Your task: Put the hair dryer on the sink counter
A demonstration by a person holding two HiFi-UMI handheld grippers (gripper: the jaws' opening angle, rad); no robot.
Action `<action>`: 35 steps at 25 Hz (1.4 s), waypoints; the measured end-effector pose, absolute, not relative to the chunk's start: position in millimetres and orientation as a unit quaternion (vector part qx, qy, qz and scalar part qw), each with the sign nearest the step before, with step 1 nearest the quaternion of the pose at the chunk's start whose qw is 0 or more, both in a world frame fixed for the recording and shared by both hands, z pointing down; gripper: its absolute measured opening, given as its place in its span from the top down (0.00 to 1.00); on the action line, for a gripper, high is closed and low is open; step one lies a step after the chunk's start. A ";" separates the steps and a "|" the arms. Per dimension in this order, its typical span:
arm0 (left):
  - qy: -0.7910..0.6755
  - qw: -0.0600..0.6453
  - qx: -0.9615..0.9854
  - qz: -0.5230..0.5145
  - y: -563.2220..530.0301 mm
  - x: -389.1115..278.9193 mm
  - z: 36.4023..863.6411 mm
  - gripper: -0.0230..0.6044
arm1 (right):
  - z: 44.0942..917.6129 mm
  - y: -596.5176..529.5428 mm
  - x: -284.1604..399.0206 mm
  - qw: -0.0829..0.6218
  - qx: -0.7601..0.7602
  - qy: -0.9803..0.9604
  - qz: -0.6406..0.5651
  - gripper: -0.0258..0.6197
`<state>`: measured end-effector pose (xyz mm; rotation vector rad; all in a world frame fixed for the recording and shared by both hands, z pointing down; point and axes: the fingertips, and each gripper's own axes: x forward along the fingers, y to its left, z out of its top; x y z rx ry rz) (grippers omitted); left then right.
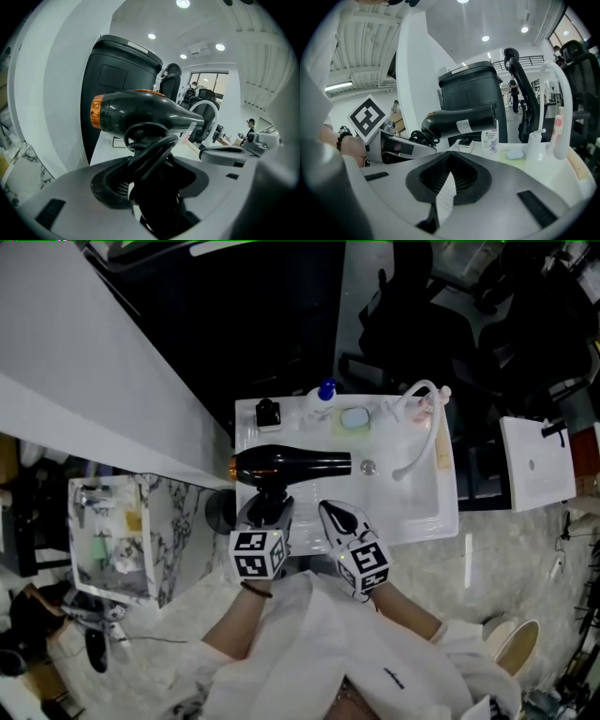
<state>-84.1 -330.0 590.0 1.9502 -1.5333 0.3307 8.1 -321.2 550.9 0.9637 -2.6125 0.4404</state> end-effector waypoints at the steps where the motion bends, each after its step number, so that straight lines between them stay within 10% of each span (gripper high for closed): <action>1: -0.581 0.316 0.739 0.128 -332.2 -85.5 594.9 0.56 | 554.0 -323.7 7.1 0.162 0.340 -0.913 0.155 0.93; 35: -0.537 0.388 0.685 0.304 -343.9 -85.0 761.4 0.56 | 660.9 -343.6 -12.3 0.237 0.346 -0.882 0.216 0.93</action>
